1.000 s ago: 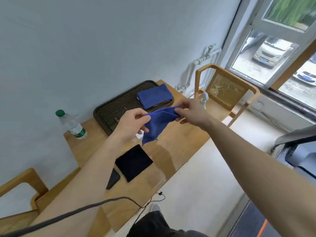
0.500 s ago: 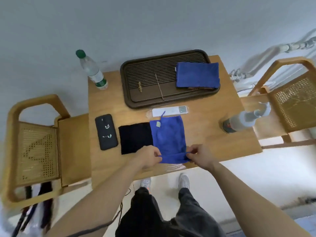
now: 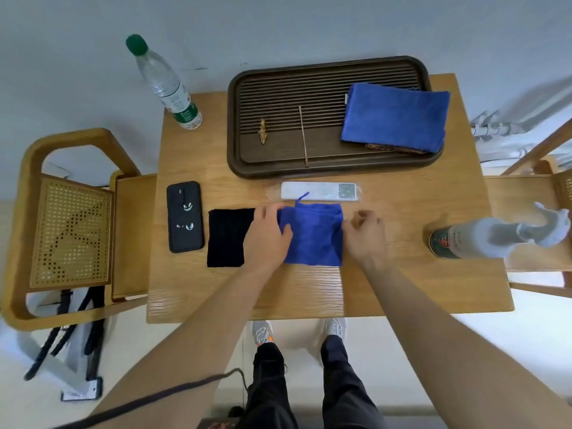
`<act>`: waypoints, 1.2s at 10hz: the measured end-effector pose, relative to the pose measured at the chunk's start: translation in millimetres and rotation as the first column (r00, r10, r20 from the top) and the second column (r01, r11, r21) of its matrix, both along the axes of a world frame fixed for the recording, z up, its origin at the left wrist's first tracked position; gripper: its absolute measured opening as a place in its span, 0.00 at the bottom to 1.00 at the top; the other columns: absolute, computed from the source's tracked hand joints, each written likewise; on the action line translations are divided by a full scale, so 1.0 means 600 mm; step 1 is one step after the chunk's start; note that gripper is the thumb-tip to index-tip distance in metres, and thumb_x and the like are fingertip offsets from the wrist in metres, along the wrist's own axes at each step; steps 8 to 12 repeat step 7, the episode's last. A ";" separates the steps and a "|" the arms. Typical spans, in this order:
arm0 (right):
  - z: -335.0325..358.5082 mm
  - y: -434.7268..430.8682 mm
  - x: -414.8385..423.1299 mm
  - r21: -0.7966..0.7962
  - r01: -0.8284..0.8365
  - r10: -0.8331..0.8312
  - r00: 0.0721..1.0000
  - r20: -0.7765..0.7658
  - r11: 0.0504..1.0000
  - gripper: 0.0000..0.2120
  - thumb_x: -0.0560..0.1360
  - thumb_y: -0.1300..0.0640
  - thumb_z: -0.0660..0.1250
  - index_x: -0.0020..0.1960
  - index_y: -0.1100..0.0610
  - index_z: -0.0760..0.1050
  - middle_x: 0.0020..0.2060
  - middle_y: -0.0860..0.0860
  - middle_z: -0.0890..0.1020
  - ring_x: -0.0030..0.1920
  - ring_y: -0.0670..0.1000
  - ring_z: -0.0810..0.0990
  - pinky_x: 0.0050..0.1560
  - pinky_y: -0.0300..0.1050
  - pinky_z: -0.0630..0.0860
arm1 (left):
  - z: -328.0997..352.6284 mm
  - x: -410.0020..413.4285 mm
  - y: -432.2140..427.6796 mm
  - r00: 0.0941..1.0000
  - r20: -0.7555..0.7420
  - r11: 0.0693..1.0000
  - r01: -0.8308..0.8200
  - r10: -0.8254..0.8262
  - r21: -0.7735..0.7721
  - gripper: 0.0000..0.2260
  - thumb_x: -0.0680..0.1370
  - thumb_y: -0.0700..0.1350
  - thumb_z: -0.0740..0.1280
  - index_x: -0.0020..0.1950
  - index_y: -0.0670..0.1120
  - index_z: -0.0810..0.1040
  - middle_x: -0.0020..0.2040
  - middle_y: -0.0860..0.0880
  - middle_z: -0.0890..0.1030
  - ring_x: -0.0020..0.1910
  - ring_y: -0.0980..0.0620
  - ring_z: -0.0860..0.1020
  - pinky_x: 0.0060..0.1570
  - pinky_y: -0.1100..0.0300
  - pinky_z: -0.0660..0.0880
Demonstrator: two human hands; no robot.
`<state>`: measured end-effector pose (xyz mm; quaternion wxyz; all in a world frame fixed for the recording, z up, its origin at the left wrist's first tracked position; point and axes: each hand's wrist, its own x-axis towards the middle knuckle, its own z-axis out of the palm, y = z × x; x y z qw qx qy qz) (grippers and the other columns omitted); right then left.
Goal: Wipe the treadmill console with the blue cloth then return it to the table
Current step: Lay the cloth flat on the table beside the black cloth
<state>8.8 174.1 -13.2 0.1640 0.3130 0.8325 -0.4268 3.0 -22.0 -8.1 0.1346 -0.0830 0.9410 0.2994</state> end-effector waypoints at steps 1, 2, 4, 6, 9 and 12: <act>-0.016 -0.015 0.046 0.070 -0.087 0.082 0.994 0.072 0.994 0.24 0.74 0.48 0.71 0.64 0.58 0.69 0.60 0.53 0.73 0.52 0.55 0.77 0.53 0.49 0.74 | -0.032 0.043 0.007 0.979 -0.008 0.965 0.200 -0.204 -0.169 0.11 0.78 0.48 0.67 0.60 0.52 0.77 0.63 0.53 0.72 0.55 0.53 0.74 0.42 0.59 0.75; -0.038 -0.027 0.053 0.084 -0.169 0.169 0.986 0.006 0.982 0.17 0.73 0.57 0.71 0.59 0.55 0.70 0.54 0.52 0.78 0.49 0.53 0.78 0.49 0.51 0.77 | -0.051 0.055 0.017 0.973 0.018 0.955 0.229 -0.230 -0.191 0.13 0.80 0.49 0.65 0.63 0.51 0.79 0.66 0.54 0.70 0.60 0.53 0.72 0.46 0.58 0.78; -0.043 0.018 0.005 0.164 -0.257 0.240 0.964 0.114 0.952 0.16 0.72 0.56 0.72 0.57 0.53 0.72 0.46 0.50 0.81 0.47 0.54 0.80 0.44 0.48 0.77 | -0.047 0.026 0.040 0.960 -0.008 0.938 0.272 -0.280 -0.214 0.14 0.81 0.51 0.62 0.64 0.51 0.79 0.62 0.54 0.72 0.56 0.55 0.74 0.47 0.57 0.79; -0.004 0.016 0.012 0.290 -0.469 0.378 0.869 0.319 0.834 0.17 0.73 0.46 0.69 0.57 0.53 0.71 0.49 0.51 0.79 0.45 0.54 0.78 0.43 0.49 0.77 | -0.006 0.023 0.012 0.884 0.181 0.811 0.467 -0.431 -0.353 0.13 0.81 0.52 0.61 0.63 0.51 0.77 0.61 0.51 0.74 0.57 0.50 0.73 0.48 0.53 0.79; 0.064 0.010 -0.022 0.386 -0.499 0.424 0.866 0.265 0.776 0.20 0.76 0.46 0.64 0.62 0.56 0.71 0.58 0.56 0.77 0.54 0.57 0.78 0.50 0.52 0.77 | 0.058 -0.011 -0.007 0.858 0.282 0.823 0.501 -0.430 -0.268 0.06 0.79 0.50 0.62 0.48 0.51 0.78 0.55 0.50 0.76 0.51 0.50 0.75 0.46 0.52 0.78; 0.064 0.010 -0.022 0.386 -0.499 0.424 0.866 0.265 0.776 0.20 0.76 0.46 0.64 0.62 0.56 0.71 0.58 0.56 0.77 0.54 0.57 0.78 0.50 0.52 0.77 | 0.058 -0.011 -0.007 0.858 0.282 0.823 0.501 -0.430 -0.268 0.06 0.79 0.50 0.62 0.48 0.51 0.78 0.55 0.50 0.76 0.51 0.50 0.75 0.46 0.52 0.78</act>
